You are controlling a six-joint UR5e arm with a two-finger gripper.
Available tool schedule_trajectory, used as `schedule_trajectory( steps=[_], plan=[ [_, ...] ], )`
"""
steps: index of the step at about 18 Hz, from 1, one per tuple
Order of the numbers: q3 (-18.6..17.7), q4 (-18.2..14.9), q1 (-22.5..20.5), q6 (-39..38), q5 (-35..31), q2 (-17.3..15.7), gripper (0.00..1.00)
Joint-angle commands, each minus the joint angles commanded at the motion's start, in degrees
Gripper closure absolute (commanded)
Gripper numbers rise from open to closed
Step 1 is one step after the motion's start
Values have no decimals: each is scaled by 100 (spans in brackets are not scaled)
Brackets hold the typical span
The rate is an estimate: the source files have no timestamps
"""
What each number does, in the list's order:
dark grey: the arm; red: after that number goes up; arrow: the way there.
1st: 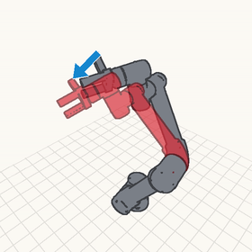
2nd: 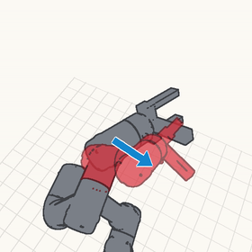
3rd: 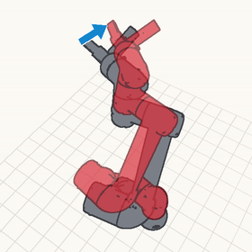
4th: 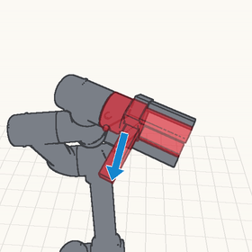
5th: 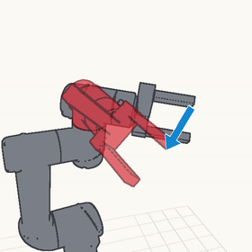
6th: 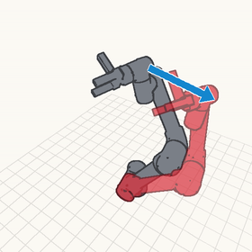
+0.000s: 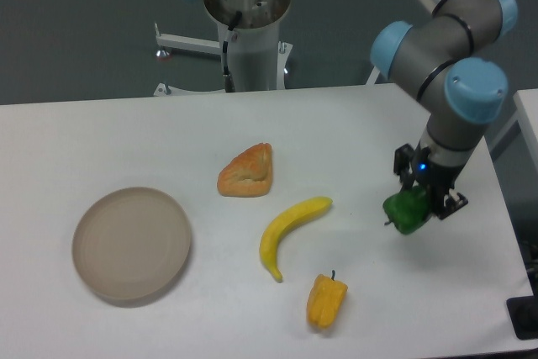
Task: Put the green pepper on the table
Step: 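Lift the held green pepper up and away from the table edge, then move the green pepper toward the banana and lower it onto the table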
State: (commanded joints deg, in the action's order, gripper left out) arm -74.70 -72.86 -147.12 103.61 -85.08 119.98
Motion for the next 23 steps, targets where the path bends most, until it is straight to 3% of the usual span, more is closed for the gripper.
schedule_trajectory(
  steps=[4, 9, 23],
  plan=[
    [-614, 35, -308, 203, 17, -150, 68],
    [-1221, 44, -659, 124, 904, -387, 68],
    [-1521, 44, -624, -34, 976, -361, 68]
  ],
)
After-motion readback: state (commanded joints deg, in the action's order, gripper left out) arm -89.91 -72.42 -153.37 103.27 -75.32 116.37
